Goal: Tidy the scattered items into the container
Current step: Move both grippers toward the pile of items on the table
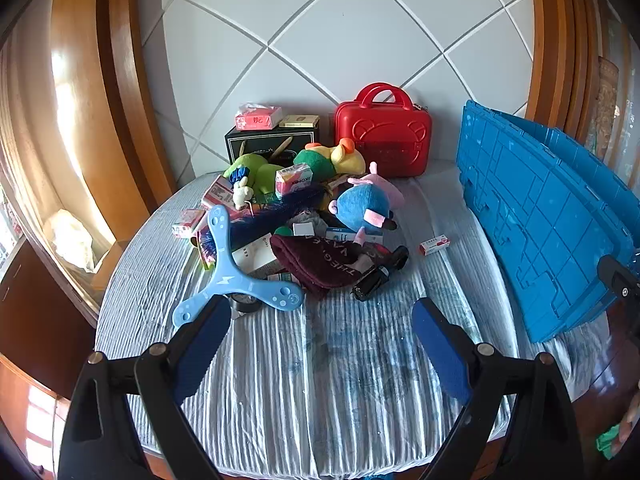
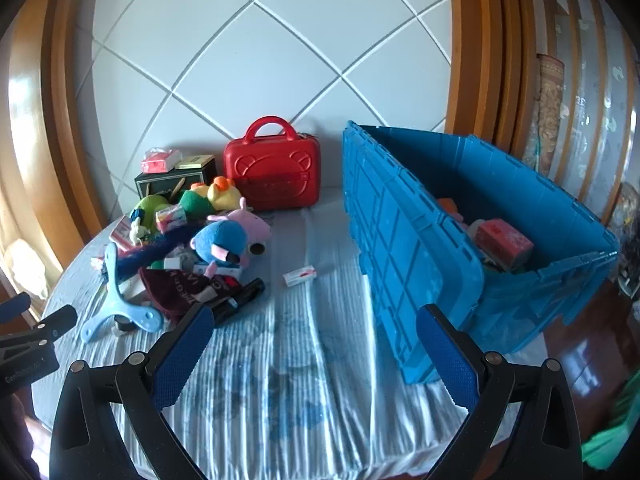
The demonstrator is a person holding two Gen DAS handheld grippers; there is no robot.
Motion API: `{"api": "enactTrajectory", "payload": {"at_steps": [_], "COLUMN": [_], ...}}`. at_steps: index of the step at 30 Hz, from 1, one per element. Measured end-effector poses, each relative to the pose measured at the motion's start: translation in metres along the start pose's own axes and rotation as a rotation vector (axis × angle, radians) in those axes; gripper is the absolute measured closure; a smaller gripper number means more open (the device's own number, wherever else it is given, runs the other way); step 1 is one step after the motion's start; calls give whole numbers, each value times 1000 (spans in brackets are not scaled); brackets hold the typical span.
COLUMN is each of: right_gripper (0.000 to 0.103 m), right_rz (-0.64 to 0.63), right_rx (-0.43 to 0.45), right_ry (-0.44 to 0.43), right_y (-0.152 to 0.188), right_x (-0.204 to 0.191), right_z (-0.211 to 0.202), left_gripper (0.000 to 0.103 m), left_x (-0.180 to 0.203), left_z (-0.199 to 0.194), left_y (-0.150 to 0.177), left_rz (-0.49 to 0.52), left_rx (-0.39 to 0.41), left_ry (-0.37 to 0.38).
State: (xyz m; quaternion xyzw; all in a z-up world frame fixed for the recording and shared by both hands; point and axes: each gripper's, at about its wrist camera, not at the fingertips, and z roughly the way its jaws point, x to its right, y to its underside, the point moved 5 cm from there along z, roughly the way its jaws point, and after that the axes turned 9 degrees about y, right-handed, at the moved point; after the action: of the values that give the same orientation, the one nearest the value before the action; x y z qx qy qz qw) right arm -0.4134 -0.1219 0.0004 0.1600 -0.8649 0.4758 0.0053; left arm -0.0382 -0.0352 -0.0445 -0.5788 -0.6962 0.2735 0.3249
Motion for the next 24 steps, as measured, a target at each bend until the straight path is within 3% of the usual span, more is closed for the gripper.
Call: {"api": "enactTrajectory", "payload": {"at_steps": [15, 21, 23, 24], "right_gripper": [0, 0, 0, 0], "right_rz": [-23, -30, -31, -31], "right_rx": [-8, -3, -3, -5], "right_ry": [-15, -24, -29, -32], "right_y": [-3, -4, -5, -5], "right_x": [2, 5, 5, 6], "right_z": [9, 11, 13, 14], "left_gripper": [10, 10, 10, 10], "left_x": [-8, -10, -13, -13], "left_z": [-2, -4, -6, -6], "left_y": [-1, 1, 1, 1], "left_rz": [-158, -284, -366, -368], "left_rx": [29, 65, 89, 92], "left_ry": [-188, -327, -417, -417]}}
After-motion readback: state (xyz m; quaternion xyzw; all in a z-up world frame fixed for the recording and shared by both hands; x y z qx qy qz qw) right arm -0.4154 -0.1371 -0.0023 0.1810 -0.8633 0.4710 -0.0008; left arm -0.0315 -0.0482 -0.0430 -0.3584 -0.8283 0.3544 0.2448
